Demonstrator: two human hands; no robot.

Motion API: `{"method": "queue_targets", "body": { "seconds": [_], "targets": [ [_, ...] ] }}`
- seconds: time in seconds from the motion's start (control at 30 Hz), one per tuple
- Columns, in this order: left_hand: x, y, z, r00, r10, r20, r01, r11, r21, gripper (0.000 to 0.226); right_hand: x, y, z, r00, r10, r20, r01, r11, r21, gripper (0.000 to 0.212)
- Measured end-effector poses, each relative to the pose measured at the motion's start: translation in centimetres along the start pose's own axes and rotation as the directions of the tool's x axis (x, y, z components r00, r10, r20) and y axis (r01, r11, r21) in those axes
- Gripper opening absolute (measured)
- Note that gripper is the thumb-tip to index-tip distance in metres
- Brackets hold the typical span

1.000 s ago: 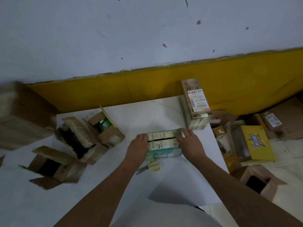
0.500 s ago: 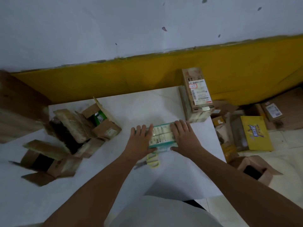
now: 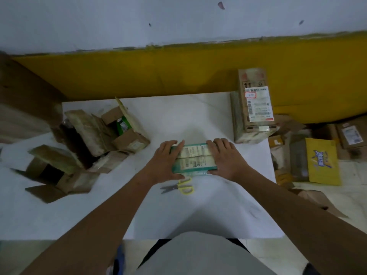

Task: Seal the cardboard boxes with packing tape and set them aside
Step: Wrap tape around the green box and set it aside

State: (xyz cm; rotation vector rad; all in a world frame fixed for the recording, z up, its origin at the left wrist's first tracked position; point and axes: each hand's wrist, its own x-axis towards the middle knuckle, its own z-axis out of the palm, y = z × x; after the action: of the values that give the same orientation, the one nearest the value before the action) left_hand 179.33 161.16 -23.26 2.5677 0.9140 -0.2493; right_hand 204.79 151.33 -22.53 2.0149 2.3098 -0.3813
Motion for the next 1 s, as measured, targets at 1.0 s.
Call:
{"method": "queue_targets", "body": {
  "seconds": [1.0],
  "targets": [
    [-1.9, 2.3, 1.5, 0.942, -0.337, -0.008, 0.337, 0.940, 0.060, 0.099, 1.9, -5.4, 0.9, 0.980, -0.184, 0.080, 0.189, 0.980, -0.063, 0.069]
  ]
}}
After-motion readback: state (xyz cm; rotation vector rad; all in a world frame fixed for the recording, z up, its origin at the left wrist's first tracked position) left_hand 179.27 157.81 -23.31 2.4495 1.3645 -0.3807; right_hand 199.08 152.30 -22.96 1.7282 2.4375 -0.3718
